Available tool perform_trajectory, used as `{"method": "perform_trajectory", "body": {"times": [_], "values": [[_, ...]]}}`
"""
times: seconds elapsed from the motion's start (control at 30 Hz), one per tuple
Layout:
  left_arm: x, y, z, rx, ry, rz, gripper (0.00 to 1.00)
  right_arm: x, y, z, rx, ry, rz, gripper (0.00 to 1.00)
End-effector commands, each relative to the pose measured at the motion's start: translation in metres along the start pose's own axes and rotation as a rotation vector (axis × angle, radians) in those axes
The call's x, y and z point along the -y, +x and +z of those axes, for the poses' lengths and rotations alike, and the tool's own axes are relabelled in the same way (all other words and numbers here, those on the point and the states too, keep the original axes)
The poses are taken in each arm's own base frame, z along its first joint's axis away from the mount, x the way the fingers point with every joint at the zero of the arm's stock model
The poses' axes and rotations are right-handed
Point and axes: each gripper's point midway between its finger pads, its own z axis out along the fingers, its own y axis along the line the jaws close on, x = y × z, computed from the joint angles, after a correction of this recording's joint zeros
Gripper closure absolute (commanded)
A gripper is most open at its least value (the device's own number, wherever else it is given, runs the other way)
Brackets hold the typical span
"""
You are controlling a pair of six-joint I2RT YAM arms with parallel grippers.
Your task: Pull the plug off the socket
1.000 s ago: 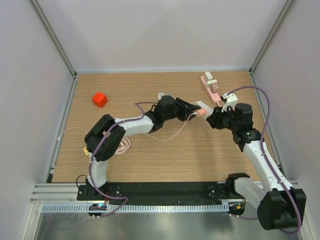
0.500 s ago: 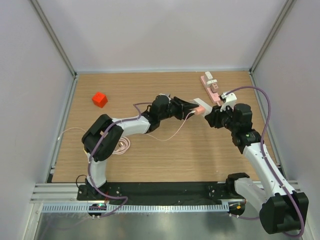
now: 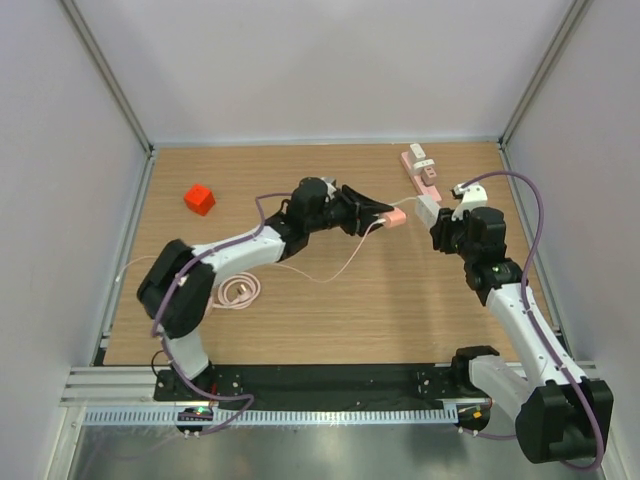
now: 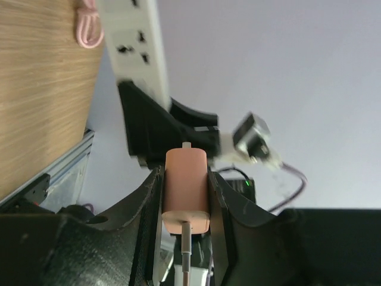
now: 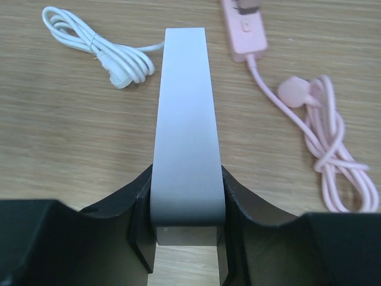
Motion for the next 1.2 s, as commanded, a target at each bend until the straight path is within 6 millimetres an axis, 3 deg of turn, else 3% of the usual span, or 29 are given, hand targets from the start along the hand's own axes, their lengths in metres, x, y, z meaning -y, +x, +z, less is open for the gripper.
{"method": "perform_trajectory", "body": {"times": [0.0,0.07,0.17,0.33,0.37,0.43,0.47,0.53,0.57,0.7,0.8,0.93,1.03,1.07,1.13,1.17], "values": [[0.054,0.03,-0.041,0.024,0.014,0.181,1.0,0.038,-0.022,-0.003,0.083,0.201,-0.02,0.99],[0.055,0.027,-0.048,0.031,-0.009,0.219,1.0,0.033,-0.022,-0.002,0.082,0.176,-0.013,0.99],[0.054,0.022,-0.053,-0.007,-0.001,0.238,1.0,0.011,-0.027,-0.002,0.088,0.051,-0.005,0.99],[0.039,-0.005,-0.07,-0.029,0.0,0.374,1.0,-0.044,-0.015,-0.013,0.003,-0.284,-0.092,0.99],[0.038,-0.026,-0.078,0.009,-0.014,0.381,1.0,-0.048,-0.015,-0.015,-0.004,-0.311,-0.098,0.99],[0.034,-0.049,-0.092,0.054,-0.066,0.493,1.0,-0.058,-0.012,-0.019,-0.013,-0.372,-0.112,0.99],[0.018,-0.077,-0.107,0.113,-0.168,0.483,1.0,-0.059,-0.012,-0.021,-0.013,-0.384,-0.12,0.99],[0.014,-0.108,-0.124,0.177,-0.24,0.591,1.0,-0.061,-0.012,-0.021,-0.014,-0.393,-0.12,0.99],[-0.002,-0.125,-0.136,0.213,-0.331,0.583,1.0,-0.061,-0.012,-0.021,-0.014,-0.396,-0.12,0.99],[-0.021,-0.207,-0.198,0.381,-0.598,0.694,1.0,-0.062,-0.013,-0.022,-0.014,-0.402,-0.12,0.99],[-0.032,-0.256,-0.239,0.484,-0.779,0.749,1.0,-0.064,-0.012,-0.023,-0.017,-0.413,-0.117,0.99],[-0.039,-0.297,-0.266,0.524,-0.914,0.789,1.0,-0.066,-0.012,-0.022,-0.021,-0.422,-0.116,0.99],[-0.043,-0.327,-0.28,0.53,-1.034,0.845,1.0,-0.066,-0.011,-0.023,-0.022,-0.427,-0.115,0.99],[-0.054,-0.339,-0.282,0.507,-1.097,0.864,1.0,-0.066,-0.012,-0.023,-0.021,-0.426,-0.115,0.99],[-0.042,-0.354,-0.29,0.533,-1.159,0.907,1.0,-0.066,-0.012,-0.023,-0.02,-0.427,-0.118,0.99],[-0.053,-0.364,-0.29,0.517,-1.204,0.909,1.0,-0.066,-0.012,-0.023,-0.02,-0.429,-0.119,0.99]]}}
